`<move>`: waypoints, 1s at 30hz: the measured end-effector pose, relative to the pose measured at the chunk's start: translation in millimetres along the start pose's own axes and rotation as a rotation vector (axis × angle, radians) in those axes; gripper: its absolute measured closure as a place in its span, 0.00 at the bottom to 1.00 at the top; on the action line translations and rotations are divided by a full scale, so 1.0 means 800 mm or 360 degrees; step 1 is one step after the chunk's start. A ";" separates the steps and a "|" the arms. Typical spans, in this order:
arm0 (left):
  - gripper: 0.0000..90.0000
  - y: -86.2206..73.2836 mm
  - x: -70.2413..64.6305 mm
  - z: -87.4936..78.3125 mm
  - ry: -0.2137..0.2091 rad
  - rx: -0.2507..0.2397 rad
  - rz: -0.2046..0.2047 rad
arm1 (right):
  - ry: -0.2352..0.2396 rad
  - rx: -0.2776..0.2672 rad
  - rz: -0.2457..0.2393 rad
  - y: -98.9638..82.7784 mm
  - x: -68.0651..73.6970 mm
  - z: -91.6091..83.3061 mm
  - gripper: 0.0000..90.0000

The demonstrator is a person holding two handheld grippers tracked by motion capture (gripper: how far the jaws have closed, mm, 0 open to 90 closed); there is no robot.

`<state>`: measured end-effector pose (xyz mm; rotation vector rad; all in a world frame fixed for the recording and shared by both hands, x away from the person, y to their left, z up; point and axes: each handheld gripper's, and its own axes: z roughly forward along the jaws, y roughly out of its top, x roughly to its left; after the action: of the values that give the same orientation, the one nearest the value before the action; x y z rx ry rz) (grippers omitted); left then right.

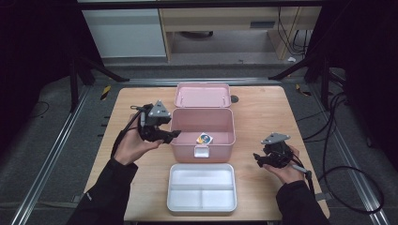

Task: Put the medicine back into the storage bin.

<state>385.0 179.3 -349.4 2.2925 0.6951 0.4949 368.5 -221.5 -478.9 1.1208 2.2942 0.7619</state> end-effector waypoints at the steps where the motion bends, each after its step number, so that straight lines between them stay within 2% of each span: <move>1: 0.46 -0.016 0.000 -0.002 0.0006 0.0015 -0.0023 | 0.0012 -0.0002 -0.0013 0.001 0.000 -0.001 0.37; 3: 0.47 -0.031 0.000 -0.003 0.0006 0.0022 -0.0047 | 0.0024 -0.0001 -0.0024 0.001 0.002 -0.001 0.39; 4: 0.48 -0.031 0.000 -0.003 0.0006 0.0022 -0.0047 | 0.0024 -0.0001 -0.0024 0.001 0.002 -0.001 0.39; 5: 0.48 -0.045 -0.001 -0.003 -0.0004 0.0023 -0.0060 | 0.0034 -0.0004 -0.0041 0.002 0.002 -0.001 0.41; 6: 0.49 -0.045 -0.001 -0.003 -0.0004 0.0023 -0.0060 | 0.0034 -0.0004 -0.0041 0.002 0.002 -0.001 0.41; 8: 0.49 -0.066 -0.003 0.001 -0.0019 0.0038 -0.0076 | 0.0052 -0.0027 -0.0058 0.004 0.004 -0.004 0.44; 9: 0.49 -0.066 -0.003 0.001 -0.0019 0.0038 -0.0076 | 0.0052 -0.0027 -0.0058 0.004 0.004 -0.004 0.44; 11: 0.50 -0.083 -0.006 0.008 -0.0055 0.0039 -0.0109 | 0.0070 -0.0047 -0.0086 0.006 0.006 -0.006 0.45; 12: 0.50 -0.086 -0.006 0.011 -0.0066 0.0068 -0.0092 | 0.0083 -0.0042 -0.0090 0.007 0.007 -0.007 0.45; 16: 0.51 -0.095 -0.009 0.020 -0.0091 0.0088 -0.0083 | 0.0094 -0.0051 -0.0128 0.009 0.010 -0.010 0.46; 19: 0.51 -0.109 -0.016 0.031 -0.0126 0.0139 -0.0040 | 0.0099 -0.0077 -0.0158 0.009 0.012 -0.012 0.46; 22: 0.52 -0.112 -0.017 0.038 -0.0153 0.0157 -0.0034 | 0.0124 -0.0090 -0.0181 0.010 0.014 -0.013 0.46; 24: 0.52 -0.113 -0.019 0.042 -0.0179 0.0167 -0.0018 | 0.0152 -0.0092 -0.0210 0.012 0.017 -0.014 0.47; 25: 0.53 -0.115 -0.022 0.045 -0.0226 0.0175 -0.0003 | 0.0177 -0.0098 -0.0245 0.014 0.022 -0.016 0.49; 27: 0.53 -0.116 -0.023 0.046 -0.0241 0.0179 0.0005 | 0.0193 -0.0102 -0.0270 0.015 0.024 -0.017 0.49; 29: 0.54 -0.117 -0.027 0.049 -0.0282 0.0190 0.0038 | 0.0265 -0.0106 -0.0306 0.020 0.032 -0.020 0.51; 30: 0.54 -0.117 -0.027 0.049 -0.0282 0.0190 0.0038 | 0.0265 -0.0106 -0.0306 0.020 0.032 -0.020 0.51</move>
<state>356.5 205.3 -445.3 2.4229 0.6248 0.2625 353.2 -196.6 -461.3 0.8201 2.4503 0.8770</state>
